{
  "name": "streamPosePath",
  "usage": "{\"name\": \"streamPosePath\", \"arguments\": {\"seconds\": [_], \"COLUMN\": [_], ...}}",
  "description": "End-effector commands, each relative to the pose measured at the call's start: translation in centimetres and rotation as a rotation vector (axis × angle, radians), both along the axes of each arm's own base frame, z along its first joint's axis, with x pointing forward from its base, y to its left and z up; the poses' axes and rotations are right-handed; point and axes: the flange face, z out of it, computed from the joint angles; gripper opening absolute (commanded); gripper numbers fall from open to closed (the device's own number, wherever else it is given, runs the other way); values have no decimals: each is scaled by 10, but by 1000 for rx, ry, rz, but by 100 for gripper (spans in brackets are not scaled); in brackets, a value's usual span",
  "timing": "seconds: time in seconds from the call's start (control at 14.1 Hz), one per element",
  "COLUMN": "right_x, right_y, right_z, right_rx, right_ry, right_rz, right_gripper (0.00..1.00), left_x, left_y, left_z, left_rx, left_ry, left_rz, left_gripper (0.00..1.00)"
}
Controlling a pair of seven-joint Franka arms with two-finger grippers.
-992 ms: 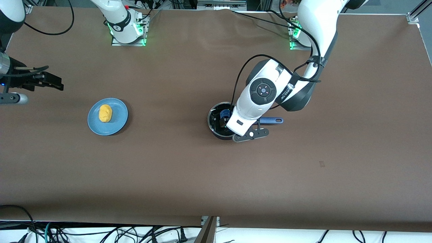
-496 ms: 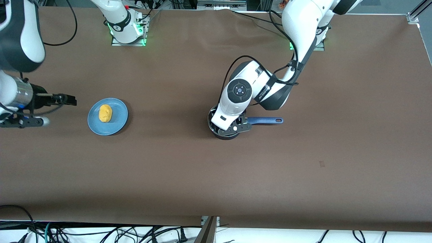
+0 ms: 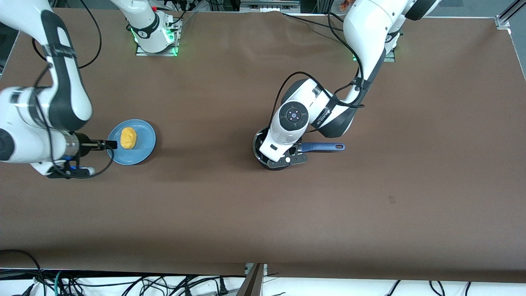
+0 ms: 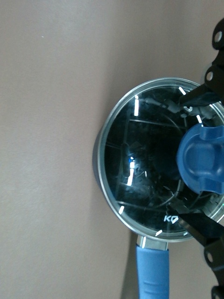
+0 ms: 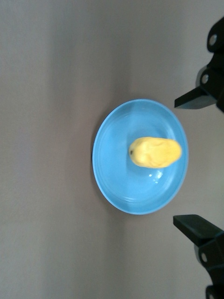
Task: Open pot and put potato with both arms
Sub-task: 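Grasp the yellow potato on the blue plate with the right gripper, then lift the lid aside with the left gripper while the right gripper carries the potato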
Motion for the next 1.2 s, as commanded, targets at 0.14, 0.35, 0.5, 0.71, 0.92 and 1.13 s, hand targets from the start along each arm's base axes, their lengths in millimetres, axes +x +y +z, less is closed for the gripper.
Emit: {"name": "streamPosePath", "arguments": {"seconds": [0.14, 0.35, 0.5, 0.71, 0.92, 1.13], "right_x": [-27, -42, -49, -67, -73, -77], "right_y": [3, 4, 4, 5, 5, 5], "right_z": [-37, -63, -77, -102, -112, -118], "right_rx": [6, 8, 8, 9, 6, 7], "right_ry": [3, -15, -31, -61, -77, -69], "right_rz": [-16, -13, -13, -12, 1, 1], "right_gripper": [100, 100, 100, 100, 100, 100], "left_x": [-6, -8, -9, -9, -8, -7], "left_y": [-2, -3, -3, -3, -2, -1], "left_z": [-8, -11, -15, -15, -14, -14], "left_rx": [-1, -17, -18, -20, -19, -21], "left_ry": [23, 47, 54, 55, 52, 51], "left_rz": [-12, 1, 4, 4, 2, -6], "left_gripper": [100, 83, 75, 58, 40, 19]}}
